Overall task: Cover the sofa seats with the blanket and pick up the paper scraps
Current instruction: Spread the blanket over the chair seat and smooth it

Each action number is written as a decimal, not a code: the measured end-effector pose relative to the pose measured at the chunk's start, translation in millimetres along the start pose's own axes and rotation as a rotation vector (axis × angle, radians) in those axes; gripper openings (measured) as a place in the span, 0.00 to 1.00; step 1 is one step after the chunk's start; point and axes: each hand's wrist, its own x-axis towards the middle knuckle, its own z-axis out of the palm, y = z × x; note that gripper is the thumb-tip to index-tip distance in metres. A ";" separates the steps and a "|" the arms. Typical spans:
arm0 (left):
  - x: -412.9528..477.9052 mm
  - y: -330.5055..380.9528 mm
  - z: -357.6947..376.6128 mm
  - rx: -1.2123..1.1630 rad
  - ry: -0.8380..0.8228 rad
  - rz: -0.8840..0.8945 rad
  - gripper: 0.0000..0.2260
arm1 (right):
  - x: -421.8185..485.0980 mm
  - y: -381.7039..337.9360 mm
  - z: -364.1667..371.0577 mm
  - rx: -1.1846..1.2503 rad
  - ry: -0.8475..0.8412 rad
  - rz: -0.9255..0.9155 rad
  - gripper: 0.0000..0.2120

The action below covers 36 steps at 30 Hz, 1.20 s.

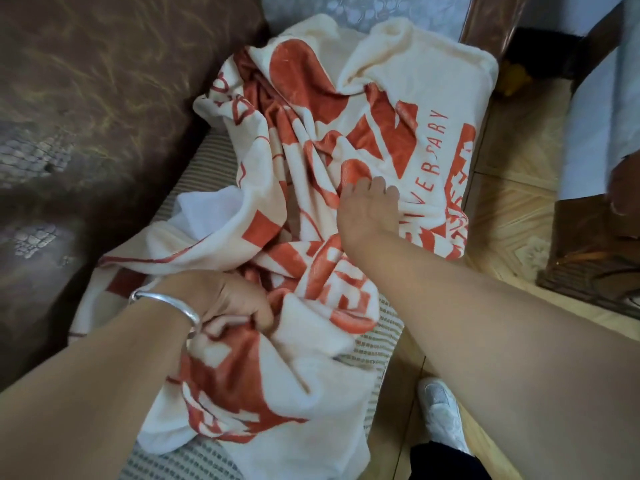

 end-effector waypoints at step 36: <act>31.4 -121.2 -7.6 0.685 0.633 0.254 0.25 | -100.8 -97.7 43.0 0.524 -0.303 -0.393 0.14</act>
